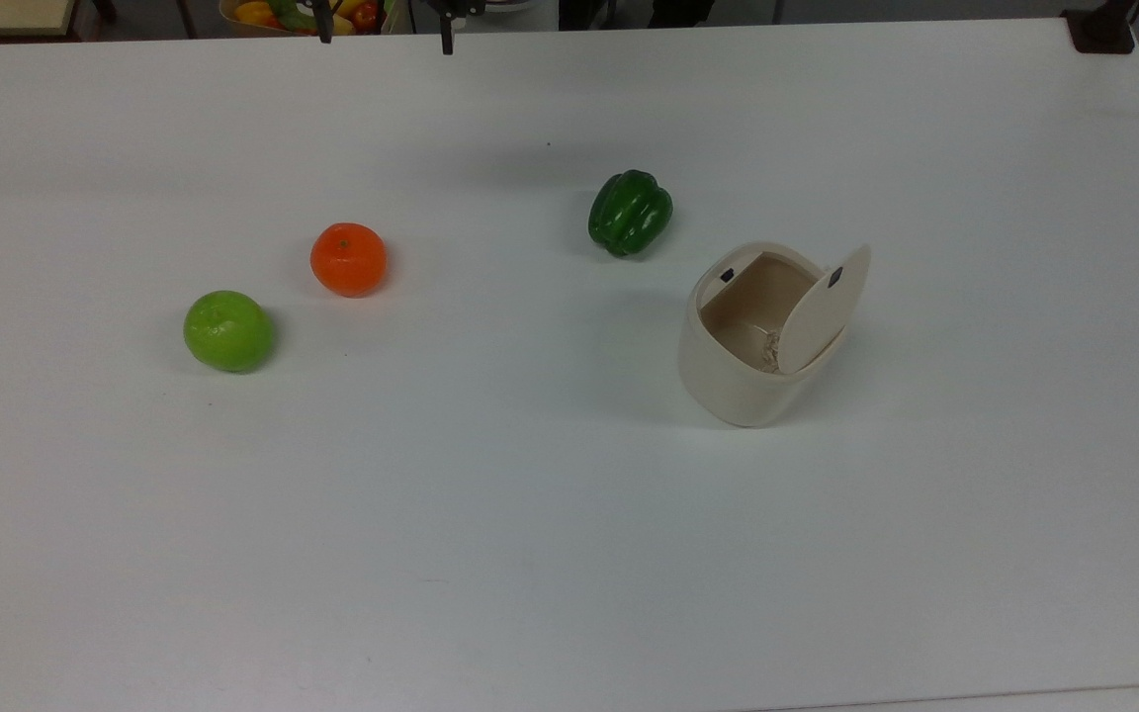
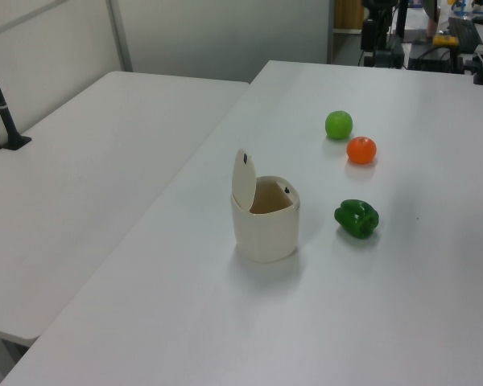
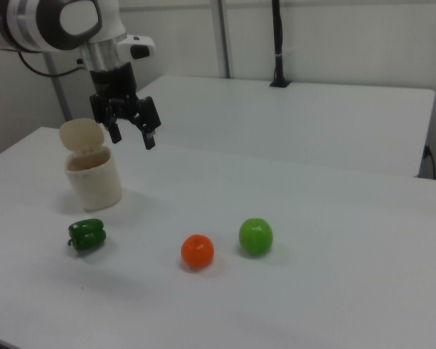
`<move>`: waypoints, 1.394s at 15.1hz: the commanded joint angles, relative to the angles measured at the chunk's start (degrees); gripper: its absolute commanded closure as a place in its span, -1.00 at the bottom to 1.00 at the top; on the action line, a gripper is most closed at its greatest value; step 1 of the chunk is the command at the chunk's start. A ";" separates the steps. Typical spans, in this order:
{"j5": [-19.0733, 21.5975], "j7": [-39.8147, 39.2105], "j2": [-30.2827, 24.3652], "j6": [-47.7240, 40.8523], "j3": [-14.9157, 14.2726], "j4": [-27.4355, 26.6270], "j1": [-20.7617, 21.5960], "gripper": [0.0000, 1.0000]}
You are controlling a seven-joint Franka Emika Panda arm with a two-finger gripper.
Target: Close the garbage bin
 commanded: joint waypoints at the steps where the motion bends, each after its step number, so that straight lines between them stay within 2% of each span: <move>1: -0.56 0.03 -1.20 -0.28 0.17 -1.46 -0.24 -1.00; 16: -0.38 -0.50 -0.85 -0.01 0.17 -1.37 -0.42 -1.00; 18: -0.38 -0.59 -0.85 0.08 0.17 -1.37 -0.42 -0.89; 19: -0.38 -0.67 -0.94 0.08 0.17 -1.37 -0.42 -0.74; 21: -0.29 -0.67 -0.85 0.17 0.17 -1.37 -0.50 -0.31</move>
